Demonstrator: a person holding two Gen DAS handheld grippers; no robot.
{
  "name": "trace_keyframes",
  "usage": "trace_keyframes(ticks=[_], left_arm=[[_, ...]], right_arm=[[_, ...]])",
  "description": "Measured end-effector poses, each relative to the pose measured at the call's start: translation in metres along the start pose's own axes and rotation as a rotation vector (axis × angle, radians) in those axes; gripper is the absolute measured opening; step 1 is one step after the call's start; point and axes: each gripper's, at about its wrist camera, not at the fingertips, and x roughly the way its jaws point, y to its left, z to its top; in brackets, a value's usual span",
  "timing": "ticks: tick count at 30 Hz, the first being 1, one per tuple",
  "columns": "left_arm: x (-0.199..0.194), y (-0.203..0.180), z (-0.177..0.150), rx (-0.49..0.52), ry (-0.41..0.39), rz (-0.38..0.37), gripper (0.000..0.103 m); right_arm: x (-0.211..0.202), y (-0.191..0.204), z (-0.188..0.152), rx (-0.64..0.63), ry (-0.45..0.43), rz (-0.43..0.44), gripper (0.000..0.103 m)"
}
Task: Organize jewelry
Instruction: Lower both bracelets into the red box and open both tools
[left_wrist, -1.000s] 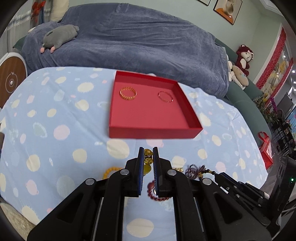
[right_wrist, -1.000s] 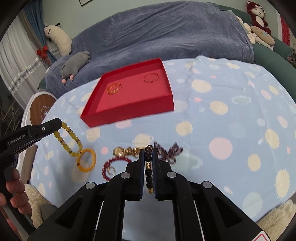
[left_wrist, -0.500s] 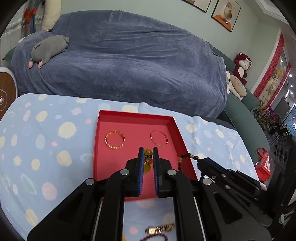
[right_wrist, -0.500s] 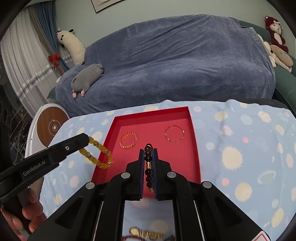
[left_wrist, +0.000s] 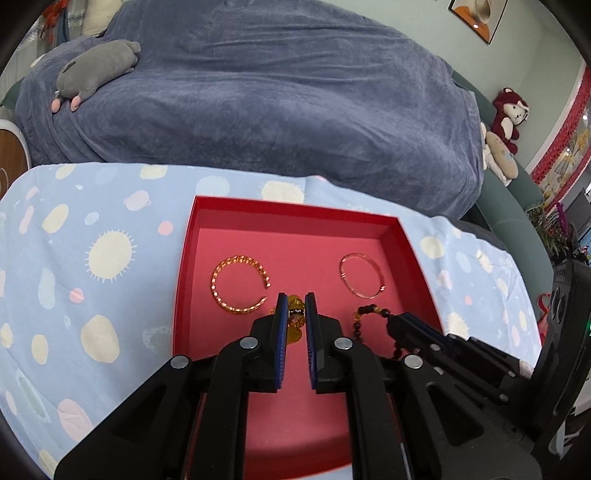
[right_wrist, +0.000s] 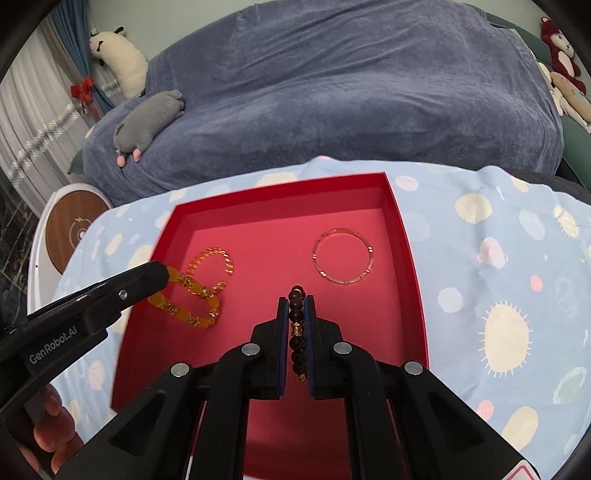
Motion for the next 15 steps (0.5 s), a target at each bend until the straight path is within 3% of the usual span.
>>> trace_keyframes(ticks=[4, 5, 6, 9, 15], left_arm=[[0.010, 0.005, -0.008, 0.003, 0.011, 0.021, 0.009], [0.011, 0.006, -0.009, 0.007, 0.005, 0.031, 0.010], [0.011, 0.005, -0.010, 0.014, -0.003, 0.044, 0.014], [0.006, 0.006, -0.013, 0.026, -0.029, 0.081, 0.043], [-0.013, 0.009, -0.017, 0.034, -0.054, 0.094, 0.047]], right_arm=[[0.009, -0.007, -0.003, -0.010, 0.005, -0.046, 0.008], [0.009, -0.009, -0.003, -0.010, -0.003, -0.059, 0.012], [0.007, -0.010, -0.004, -0.009, -0.011, -0.072, 0.014], [0.002, -0.014, -0.005, 0.000, -0.030, -0.085, 0.020], [-0.027, -0.020, -0.010, 0.016, -0.074, -0.083, 0.024]])
